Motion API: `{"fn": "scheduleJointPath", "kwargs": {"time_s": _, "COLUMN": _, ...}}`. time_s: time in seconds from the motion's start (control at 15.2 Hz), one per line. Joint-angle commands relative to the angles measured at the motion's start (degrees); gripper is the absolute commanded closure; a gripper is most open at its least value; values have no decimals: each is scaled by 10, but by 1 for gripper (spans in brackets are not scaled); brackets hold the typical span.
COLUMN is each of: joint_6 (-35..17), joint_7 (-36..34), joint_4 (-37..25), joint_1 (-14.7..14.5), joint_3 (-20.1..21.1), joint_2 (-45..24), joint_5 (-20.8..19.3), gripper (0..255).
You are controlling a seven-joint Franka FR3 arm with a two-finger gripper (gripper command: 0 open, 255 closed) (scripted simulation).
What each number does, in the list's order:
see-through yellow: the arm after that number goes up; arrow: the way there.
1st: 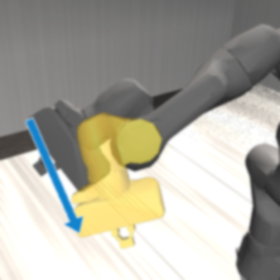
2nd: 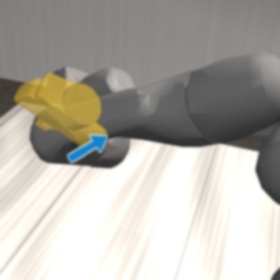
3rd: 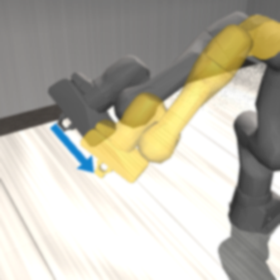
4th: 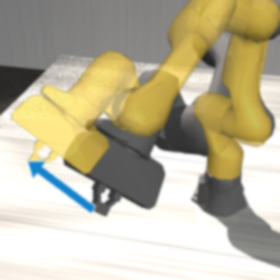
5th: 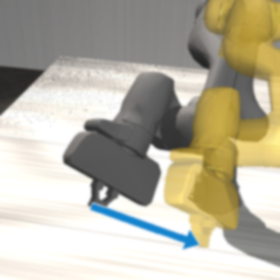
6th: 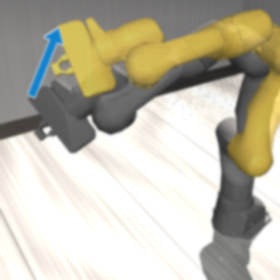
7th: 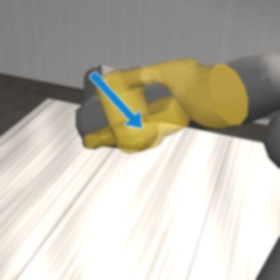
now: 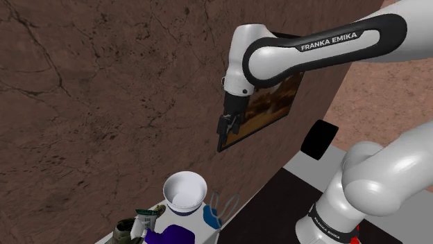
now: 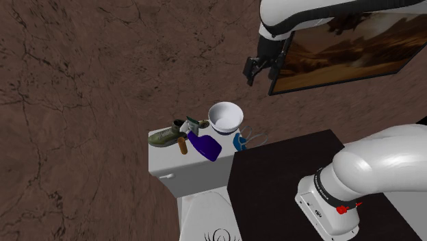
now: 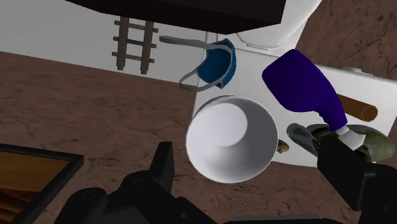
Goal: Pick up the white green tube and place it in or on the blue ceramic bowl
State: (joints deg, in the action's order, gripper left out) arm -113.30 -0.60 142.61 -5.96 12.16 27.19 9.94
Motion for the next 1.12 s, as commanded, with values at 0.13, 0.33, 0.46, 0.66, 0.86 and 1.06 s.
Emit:
{"fn": "scheduleJointPath", "kwargs": {"time_s": 0.13, "joint_6": -68, "joint_7": -11, "joint_4": -10, "joint_1": -12, "joint_3": 29, "joint_2": -75, "joint_5": 2, "gripper": 0}}
{"fn": "scheduleJointPath", "kwargs": {"time_s": 0.33, "joint_6": -117, "joint_7": -21, "joint_4": -21, "joint_1": -20, "joint_3": 50, "joint_2": -135, "joint_5": -4, "gripper": 0}}
{"fn": "scheduleJointPath", "kwargs": {"time_s": 0.46, "joint_6": -148, "joint_7": -30, "joint_4": -32, "joint_1": -24, "joint_3": 63, "joint_2": -176, "joint_5": -13, "gripper": 0}}
{"fn": "scheduleJointPath", "kwargs": {"time_s": 0.66, "joint_6": -191, "joint_7": -48, "joint_4": -54, "joint_1": -31, "joint_3": 80, "joint_2": -241, "joint_5": -33, "gripper": 0}}
{"fn": "scheduleJointPath", "kwargs": {"time_s": 0.86, "joint_6": -228, "joint_7": -71, "joint_4": -81, "joint_1": -41, "joint_3": 91, "joint_2": -308, "joint_5": -63, "gripper": 0}}
{"fn": "scheduleJointPath", "kwargs": {"time_s": 1.06, "joint_6": -258, "joint_7": -96, "joint_4": -114, "joint_1": -57, "joint_3": 95, "joint_2": -375, "joint_5": -99, "gripper": 0}}
